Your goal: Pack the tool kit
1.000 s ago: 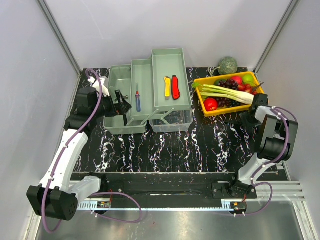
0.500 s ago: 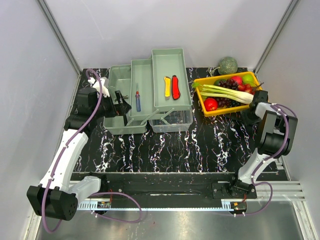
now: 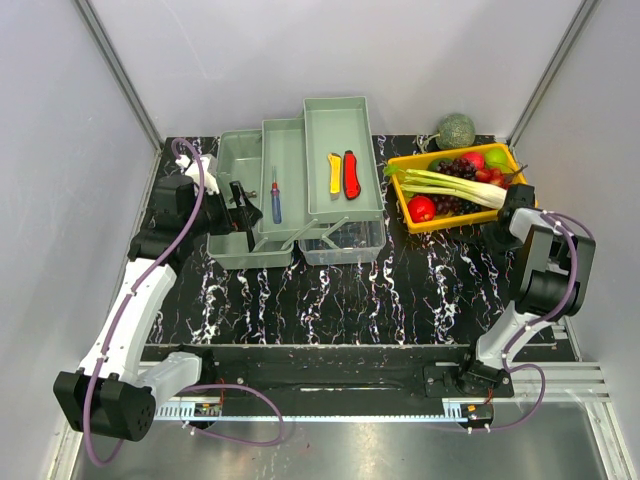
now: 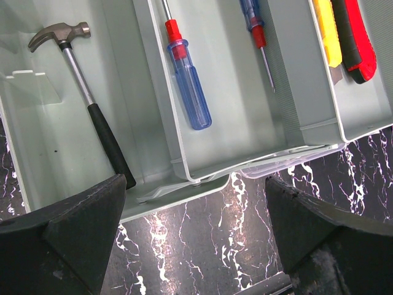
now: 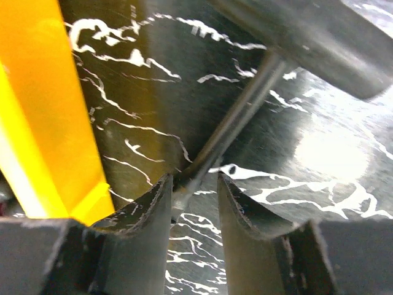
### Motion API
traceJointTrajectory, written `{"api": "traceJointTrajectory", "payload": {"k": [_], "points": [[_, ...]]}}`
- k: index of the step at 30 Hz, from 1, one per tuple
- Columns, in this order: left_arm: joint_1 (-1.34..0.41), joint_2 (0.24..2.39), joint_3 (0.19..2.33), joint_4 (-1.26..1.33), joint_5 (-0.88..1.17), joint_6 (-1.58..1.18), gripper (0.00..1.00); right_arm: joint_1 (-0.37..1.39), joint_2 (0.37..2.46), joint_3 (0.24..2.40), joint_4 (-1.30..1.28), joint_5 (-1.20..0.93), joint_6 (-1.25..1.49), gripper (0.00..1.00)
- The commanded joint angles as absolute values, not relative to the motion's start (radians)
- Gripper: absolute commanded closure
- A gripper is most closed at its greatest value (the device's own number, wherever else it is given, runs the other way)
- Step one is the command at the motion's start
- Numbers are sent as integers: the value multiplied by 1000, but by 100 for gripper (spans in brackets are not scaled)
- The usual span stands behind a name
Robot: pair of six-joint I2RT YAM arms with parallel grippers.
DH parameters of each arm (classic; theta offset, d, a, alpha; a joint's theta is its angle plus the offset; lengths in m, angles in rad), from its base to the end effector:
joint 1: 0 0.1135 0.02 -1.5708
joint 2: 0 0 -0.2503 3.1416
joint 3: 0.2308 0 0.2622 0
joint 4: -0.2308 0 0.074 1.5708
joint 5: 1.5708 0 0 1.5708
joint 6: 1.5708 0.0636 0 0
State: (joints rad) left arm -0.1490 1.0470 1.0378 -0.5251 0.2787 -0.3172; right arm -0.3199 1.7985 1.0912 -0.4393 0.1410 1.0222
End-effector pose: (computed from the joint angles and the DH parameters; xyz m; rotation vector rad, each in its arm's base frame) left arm 0.2614 -0.0569 0.3190 -0.0091 2.1344 -0.5706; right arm 0.3445 -0.1235 0.1122 1.7084 2.0858 0.0209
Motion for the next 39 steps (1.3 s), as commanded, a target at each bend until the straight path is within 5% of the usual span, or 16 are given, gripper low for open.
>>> {"api": "traceJointTrajectory", "payload": {"k": [1,10,21,24,27,30,39], "points": [[-144,1031,1055,-492,262,-316,1,-321,1729,1010,-523,202,1028,59],[-144,1031,1051,-491,264,-319,1,-321,1617,936,-523,245,1022,51],[-144,1008,1055,-499,235,-307,1,-321,1723,971,-526,256,1037,43],[-144,1009,1054,-499,233,-308,1,-321,1733,969,-526,256,1039,55],[-143,1009,1055,-499,233,-308,1,-321,1720,959,-520,261,1034,83],[-144,1008,1057,-499,235,-308,1,-321,1689,956,-515,255,1013,100],[-144,983,1077,-512,350,-284,1,-321,1378,867,-526,128,954,100]]}}
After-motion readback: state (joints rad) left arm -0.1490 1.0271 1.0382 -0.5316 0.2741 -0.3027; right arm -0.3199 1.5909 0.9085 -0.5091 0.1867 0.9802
